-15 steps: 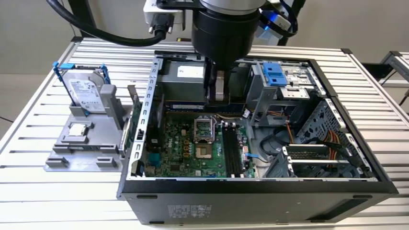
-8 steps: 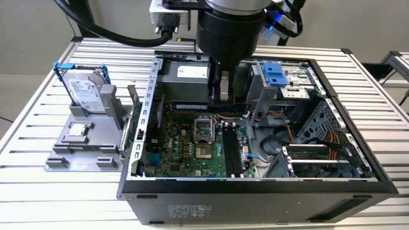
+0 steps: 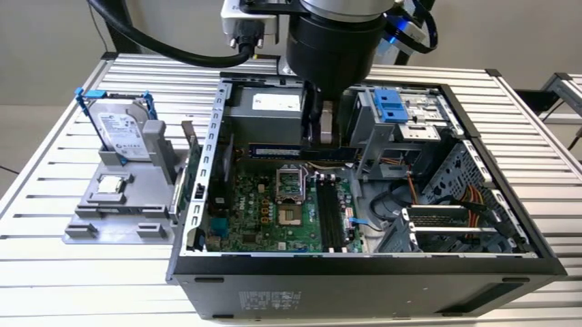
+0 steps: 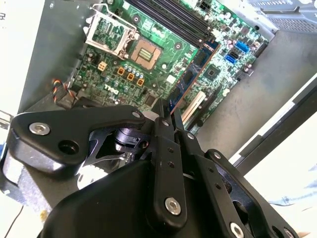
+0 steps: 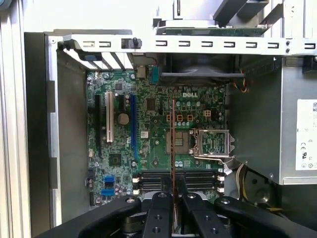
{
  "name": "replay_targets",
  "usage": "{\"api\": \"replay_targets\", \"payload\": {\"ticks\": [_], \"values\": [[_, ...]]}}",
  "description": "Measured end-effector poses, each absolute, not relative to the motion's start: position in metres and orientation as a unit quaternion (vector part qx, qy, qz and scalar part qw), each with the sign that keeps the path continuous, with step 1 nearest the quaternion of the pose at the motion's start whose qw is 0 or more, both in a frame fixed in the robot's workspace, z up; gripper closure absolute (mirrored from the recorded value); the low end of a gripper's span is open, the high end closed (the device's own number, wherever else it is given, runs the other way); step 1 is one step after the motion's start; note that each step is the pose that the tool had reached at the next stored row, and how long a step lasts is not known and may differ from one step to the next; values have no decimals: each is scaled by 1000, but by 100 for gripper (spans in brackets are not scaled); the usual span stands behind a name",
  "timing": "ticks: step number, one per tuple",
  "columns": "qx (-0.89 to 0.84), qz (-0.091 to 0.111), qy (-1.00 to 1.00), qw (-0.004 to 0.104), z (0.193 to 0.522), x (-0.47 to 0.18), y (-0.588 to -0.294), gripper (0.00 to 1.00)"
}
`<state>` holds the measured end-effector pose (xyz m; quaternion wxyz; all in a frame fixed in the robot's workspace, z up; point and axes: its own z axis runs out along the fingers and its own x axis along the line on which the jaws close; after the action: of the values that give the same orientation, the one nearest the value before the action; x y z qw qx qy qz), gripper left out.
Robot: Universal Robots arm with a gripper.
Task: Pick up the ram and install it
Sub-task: 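Pick up the ram and move it above insertion slot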
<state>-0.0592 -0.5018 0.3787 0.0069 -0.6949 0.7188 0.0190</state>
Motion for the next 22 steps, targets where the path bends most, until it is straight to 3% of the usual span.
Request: {"api": "replay_targets", "payload": {"ticks": [22], "values": [[-695,19,719,7,379,-39,-502,100]]}}
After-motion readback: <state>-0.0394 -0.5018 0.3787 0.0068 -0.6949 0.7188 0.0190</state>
